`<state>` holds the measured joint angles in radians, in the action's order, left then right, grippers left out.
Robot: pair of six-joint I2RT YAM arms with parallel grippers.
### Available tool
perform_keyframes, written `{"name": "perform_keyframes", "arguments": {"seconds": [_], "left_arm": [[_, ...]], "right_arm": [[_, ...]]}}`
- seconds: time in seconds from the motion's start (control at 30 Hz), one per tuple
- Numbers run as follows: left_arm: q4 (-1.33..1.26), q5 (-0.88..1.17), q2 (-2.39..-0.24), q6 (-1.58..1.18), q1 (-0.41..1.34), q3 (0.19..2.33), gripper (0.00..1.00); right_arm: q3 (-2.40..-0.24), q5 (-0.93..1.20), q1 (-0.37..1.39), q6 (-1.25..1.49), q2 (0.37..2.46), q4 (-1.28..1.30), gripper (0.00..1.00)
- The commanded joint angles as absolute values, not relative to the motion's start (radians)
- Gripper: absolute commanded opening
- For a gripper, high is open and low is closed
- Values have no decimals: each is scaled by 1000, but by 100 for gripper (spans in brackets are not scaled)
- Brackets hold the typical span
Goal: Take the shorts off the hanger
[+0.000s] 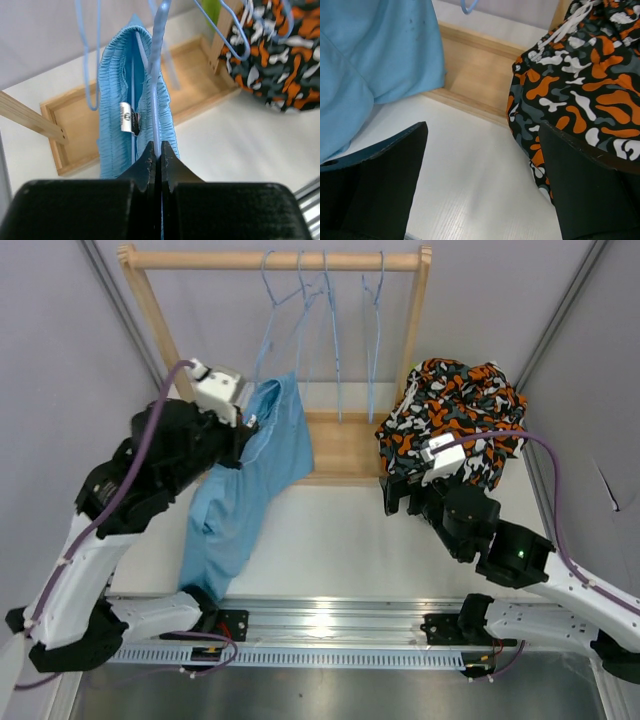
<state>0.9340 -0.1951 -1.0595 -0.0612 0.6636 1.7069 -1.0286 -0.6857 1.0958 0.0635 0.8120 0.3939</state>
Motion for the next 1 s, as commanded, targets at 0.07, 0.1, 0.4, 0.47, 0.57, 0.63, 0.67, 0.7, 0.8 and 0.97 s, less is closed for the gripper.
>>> {"name": "perform_keyframes", "arguments": {"seconds": [0.07, 0.1, 0.4, 0.47, 0.57, 0.63, 0.67, 0.7, 0.8, 0.97], "left_arm": [[977, -437, -1055, -20, 860, 1792, 0], [1011, -425, -1049, -32, 882, 1805, 0], [1135, 171, -953, -113, 920, 1921, 0], [1112, 286, -937, -117, 922, 1879, 0], [1104, 349, -937, -120, 960, 1819, 0], [1104, 373, -951, -121, 995, 1810, 0], [1106, 379, -956, -120, 1030, 1815, 0], [1108, 371, -960, -118, 1043, 1824, 0], [1118, 341, -965, -103, 1081, 1870, 0], [1124, 282, -977, -94, 1117, 1971, 0]], "right_arm": [[-1011, -755, 1103, 14, 743, 314, 99], [-1008, -747, 1103, 9, 730, 314, 99], [-985, -701, 1101, -35, 683, 287, 100], [-983, -692, 1101, -35, 696, 267, 100], [-988, -654, 1101, -34, 713, 244, 99], [-986, -617, 1103, -37, 715, 226, 99], [-983, -605, 1101, -40, 710, 218, 100], [-982, -589, 1101, -47, 710, 210, 100], [-980, -575, 1101, -58, 703, 192, 99], [-985, -583, 1101, -60, 703, 184, 99]]}}
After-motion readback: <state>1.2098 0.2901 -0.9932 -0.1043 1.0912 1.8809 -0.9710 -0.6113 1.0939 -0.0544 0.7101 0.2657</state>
